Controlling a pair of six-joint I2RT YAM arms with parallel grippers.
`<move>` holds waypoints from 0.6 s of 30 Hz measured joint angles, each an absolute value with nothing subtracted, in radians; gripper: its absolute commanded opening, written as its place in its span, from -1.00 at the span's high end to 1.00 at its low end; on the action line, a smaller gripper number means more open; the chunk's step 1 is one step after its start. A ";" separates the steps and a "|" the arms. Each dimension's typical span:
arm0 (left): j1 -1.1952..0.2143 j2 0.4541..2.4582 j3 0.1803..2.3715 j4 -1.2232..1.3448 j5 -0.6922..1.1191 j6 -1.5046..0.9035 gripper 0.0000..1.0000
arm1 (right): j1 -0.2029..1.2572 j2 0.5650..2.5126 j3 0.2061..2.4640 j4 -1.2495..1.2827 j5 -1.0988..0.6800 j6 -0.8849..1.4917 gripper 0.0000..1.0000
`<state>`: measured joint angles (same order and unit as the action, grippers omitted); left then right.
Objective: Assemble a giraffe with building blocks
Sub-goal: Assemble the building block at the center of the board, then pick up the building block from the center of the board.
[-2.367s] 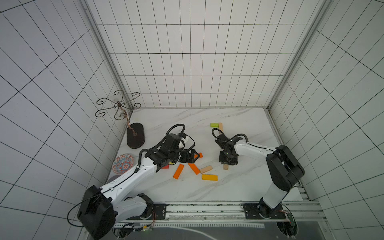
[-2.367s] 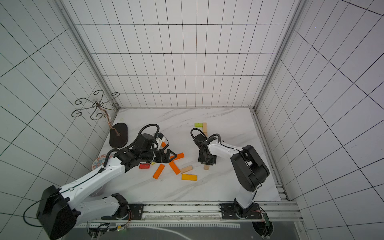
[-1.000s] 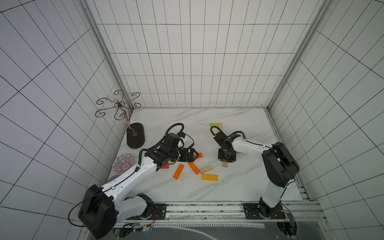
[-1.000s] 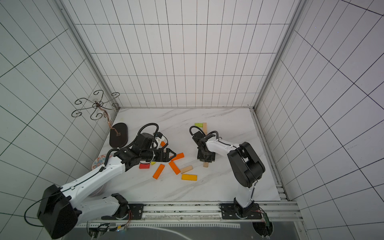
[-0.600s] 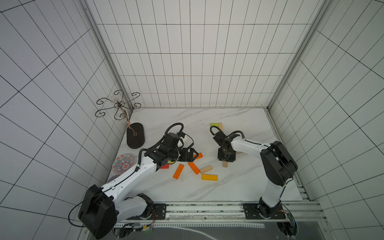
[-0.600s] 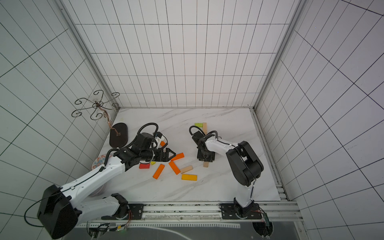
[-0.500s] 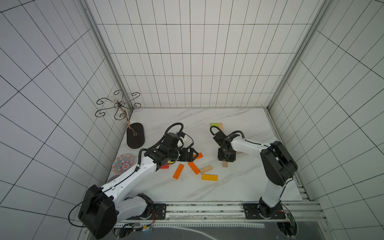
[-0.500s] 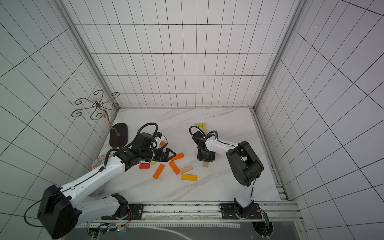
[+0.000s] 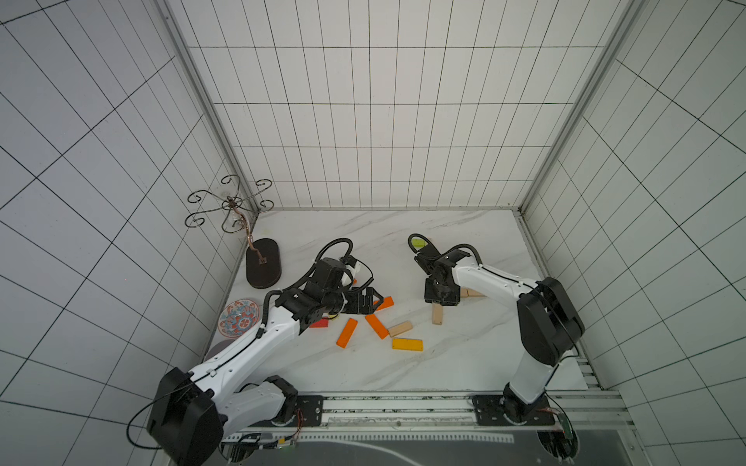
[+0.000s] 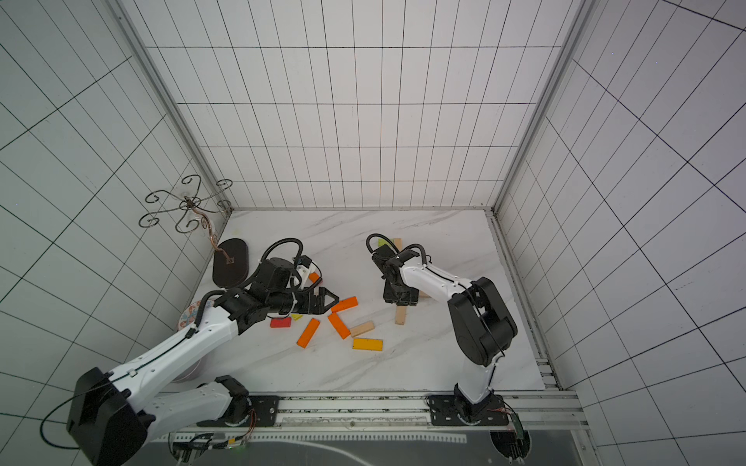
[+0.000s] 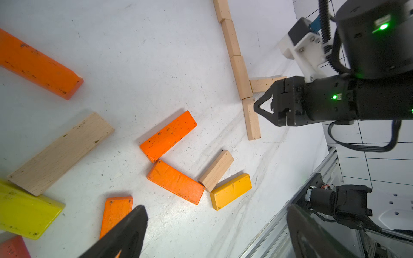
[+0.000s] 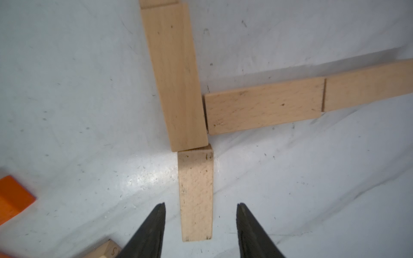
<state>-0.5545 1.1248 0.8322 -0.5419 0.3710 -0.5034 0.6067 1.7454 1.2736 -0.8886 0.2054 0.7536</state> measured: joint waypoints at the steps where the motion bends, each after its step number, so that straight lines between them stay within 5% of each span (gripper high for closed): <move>1: -0.554 1.118 0.832 -0.544 0.371 -0.503 -0.94 | 0.607 1.726 1.285 -0.896 0.209 0.753 -0.04; 18: -0.554 0.945 0.832 -0.635 0.323 -0.516 -0.94 | 0.775 1.561 1.317 -0.815 0.107 0.982 -0.04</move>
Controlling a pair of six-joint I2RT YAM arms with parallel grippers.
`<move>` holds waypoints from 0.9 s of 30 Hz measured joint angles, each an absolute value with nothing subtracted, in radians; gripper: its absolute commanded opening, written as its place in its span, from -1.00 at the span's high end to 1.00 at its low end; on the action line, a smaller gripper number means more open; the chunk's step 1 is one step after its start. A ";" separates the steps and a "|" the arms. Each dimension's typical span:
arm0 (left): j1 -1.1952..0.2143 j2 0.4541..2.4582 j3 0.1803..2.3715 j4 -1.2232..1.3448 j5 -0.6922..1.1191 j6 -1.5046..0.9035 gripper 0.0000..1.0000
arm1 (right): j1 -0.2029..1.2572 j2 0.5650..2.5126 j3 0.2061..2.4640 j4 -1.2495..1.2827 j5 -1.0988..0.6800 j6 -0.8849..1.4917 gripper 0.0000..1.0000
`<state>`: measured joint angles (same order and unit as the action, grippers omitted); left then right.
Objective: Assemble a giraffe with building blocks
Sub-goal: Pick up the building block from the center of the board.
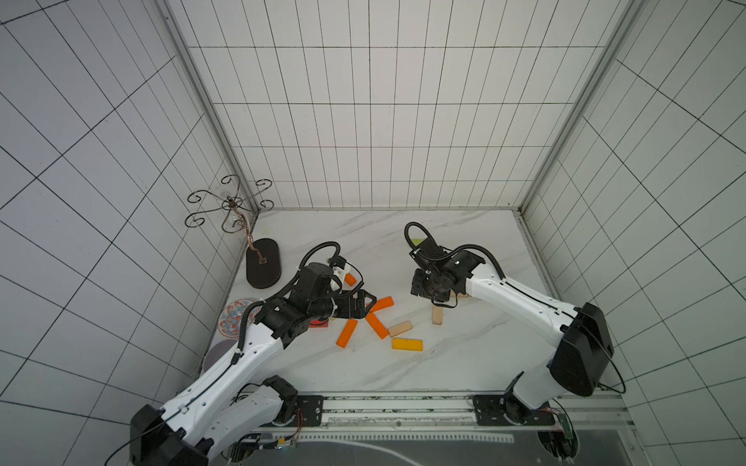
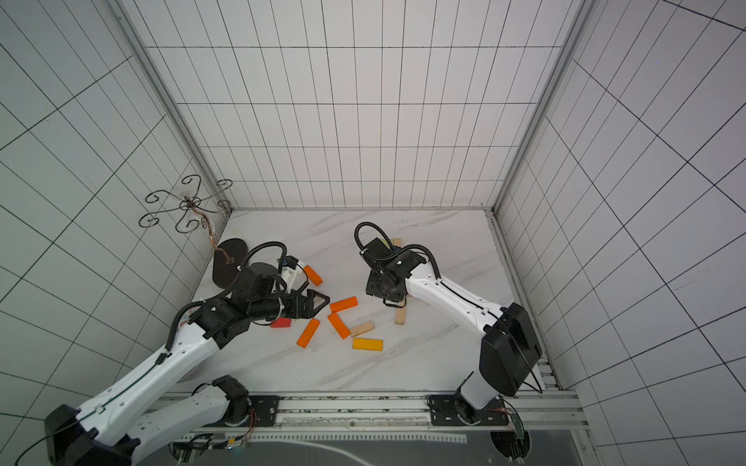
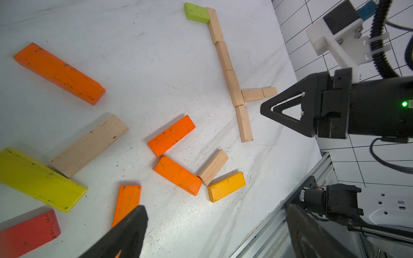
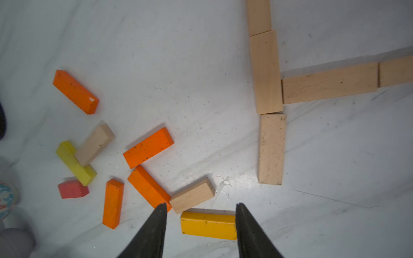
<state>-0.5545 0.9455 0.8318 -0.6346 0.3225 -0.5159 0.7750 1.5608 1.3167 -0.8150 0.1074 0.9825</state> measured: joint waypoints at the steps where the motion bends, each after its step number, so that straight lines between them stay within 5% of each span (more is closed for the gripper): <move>1: -0.554 0.934 0.831 -0.640 0.319 -0.517 -0.94 | 0.788 1.559 1.311 -0.796 0.098 1.016 -0.05; 27: -0.533 0.843 0.751 -0.653 0.317 -0.479 -0.94 | 0.917 1.755 1.272 -0.696 0.043 1.604 -0.06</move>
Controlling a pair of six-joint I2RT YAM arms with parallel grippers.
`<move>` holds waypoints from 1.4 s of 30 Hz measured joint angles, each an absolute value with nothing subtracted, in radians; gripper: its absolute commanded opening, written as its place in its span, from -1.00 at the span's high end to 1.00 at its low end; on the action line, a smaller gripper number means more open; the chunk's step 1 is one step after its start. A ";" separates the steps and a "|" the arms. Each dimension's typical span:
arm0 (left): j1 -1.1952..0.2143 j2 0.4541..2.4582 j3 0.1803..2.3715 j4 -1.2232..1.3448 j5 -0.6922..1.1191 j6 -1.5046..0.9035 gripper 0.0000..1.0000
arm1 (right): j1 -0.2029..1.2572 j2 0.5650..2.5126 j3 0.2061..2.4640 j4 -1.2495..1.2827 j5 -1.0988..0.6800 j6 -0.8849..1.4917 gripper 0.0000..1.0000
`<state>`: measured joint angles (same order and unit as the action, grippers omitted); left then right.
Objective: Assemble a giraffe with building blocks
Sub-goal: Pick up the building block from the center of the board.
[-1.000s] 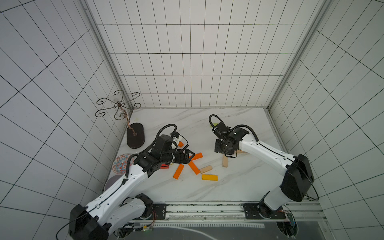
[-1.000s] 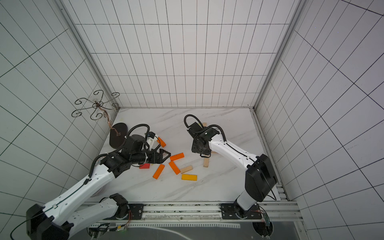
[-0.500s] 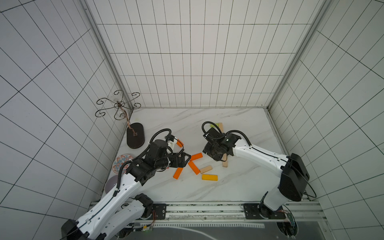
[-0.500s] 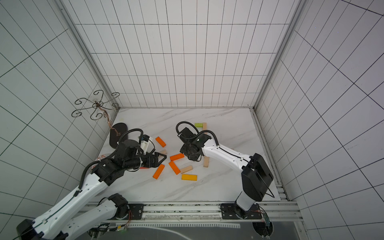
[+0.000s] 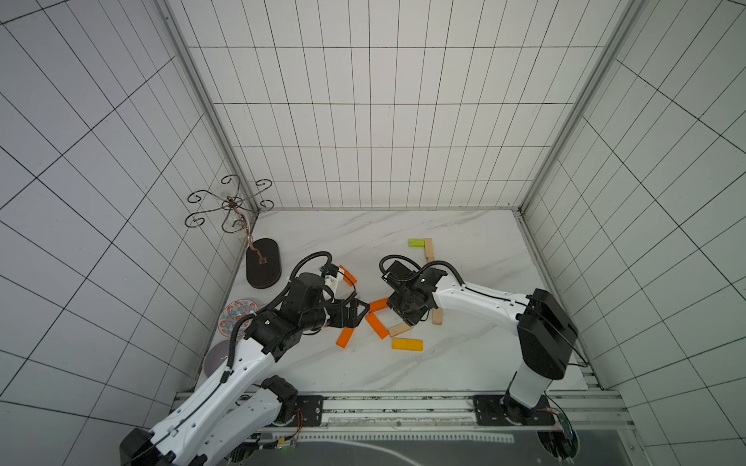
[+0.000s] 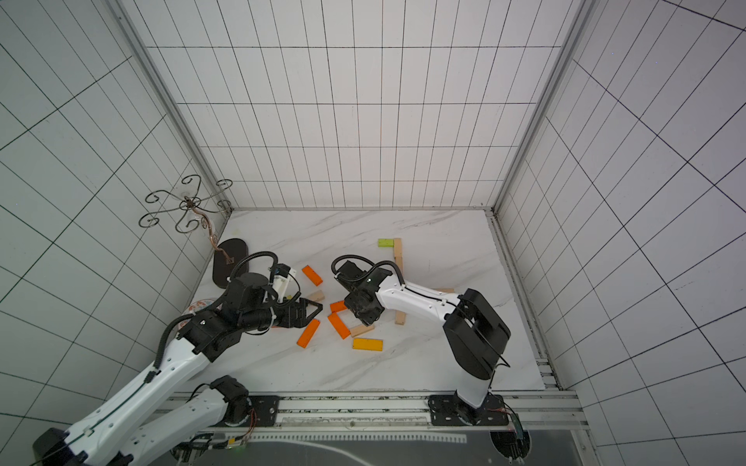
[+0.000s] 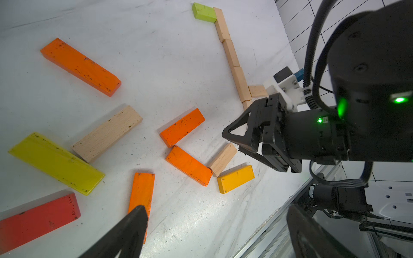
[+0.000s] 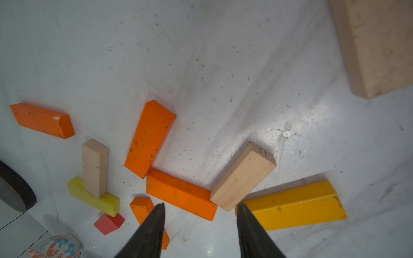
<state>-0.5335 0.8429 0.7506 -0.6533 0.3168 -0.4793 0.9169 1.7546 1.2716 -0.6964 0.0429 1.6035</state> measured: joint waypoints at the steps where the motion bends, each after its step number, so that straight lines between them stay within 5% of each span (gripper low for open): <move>1: -0.533 0.844 0.751 -0.653 0.320 -0.477 -0.94 | 0.921 1.759 1.267 -0.696 0.039 1.612 -0.06; 24: -0.496 0.858 0.749 -0.649 0.350 -0.445 -0.94 | 0.947 1.863 1.225 -0.671 0.011 1.672 -0.03; 42: -0.489 0.858 0.734 -0.647 0.368 -0.442 -0.94 | 0.941 1.876 1.221 -0.688 0.019 1.676 0.32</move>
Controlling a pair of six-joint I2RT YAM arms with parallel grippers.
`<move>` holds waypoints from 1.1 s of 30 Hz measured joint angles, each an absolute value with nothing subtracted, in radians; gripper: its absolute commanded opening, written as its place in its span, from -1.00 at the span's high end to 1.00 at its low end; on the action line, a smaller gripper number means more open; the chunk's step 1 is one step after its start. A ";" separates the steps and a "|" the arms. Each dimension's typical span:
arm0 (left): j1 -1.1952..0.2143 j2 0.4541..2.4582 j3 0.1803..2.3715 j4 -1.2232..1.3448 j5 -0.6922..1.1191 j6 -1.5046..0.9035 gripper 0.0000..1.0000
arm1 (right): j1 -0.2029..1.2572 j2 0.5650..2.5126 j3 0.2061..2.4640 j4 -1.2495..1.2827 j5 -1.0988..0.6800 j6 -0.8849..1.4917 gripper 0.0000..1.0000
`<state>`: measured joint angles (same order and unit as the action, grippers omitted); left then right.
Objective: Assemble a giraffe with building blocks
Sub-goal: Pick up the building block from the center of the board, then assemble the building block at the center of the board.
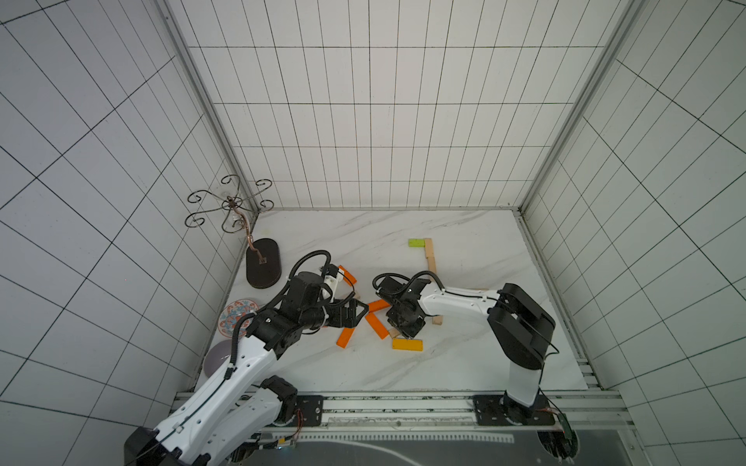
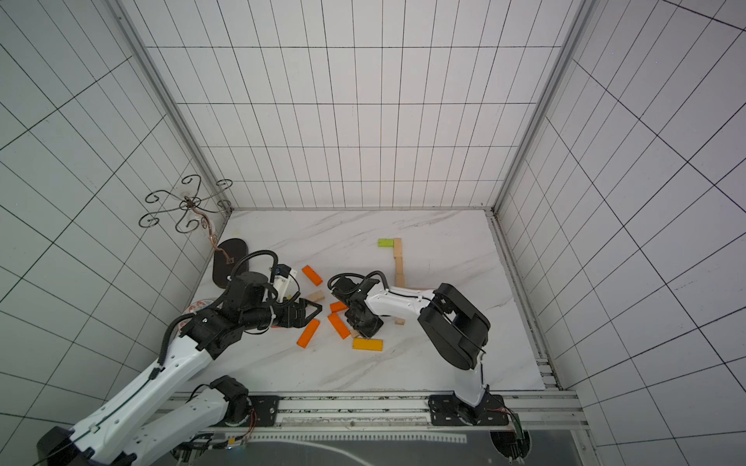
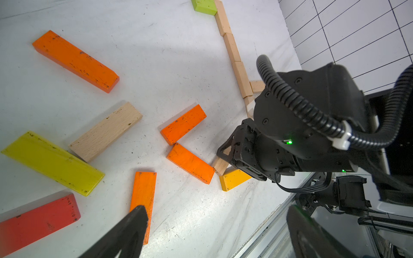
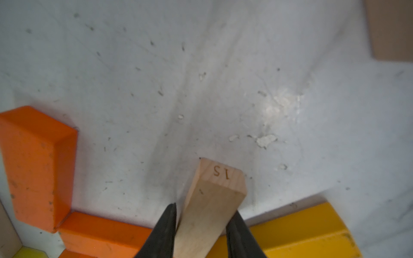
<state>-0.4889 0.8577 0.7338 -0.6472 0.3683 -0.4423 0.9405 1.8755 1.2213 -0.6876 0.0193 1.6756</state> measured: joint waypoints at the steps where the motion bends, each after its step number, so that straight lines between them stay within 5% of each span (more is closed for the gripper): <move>1: -0.488 0.858 0.734 -0.647 0.369 -0.440 -0.94 | 0.941 1.876 1.221 -0.691 0.023 1.675 0.38; 10: -0.484 0.858 0.734 -0.647 0.374 -0.436 -0.94 | 0.931 1.853 1.224 -0.753 0.139 1.613 0.73; 17: -0.482 0.866 0.743 -0.648 0.376 -0.436 -0.94 | 0.907 1.683 1.226 -0.794 0.268 1.487 0.76; 33: -0.595 1.047 0.759 -0.560 0.370 -0.463 -0.94 | 0.638 1.137 1.211 -0.693 0.538 0.595 1.00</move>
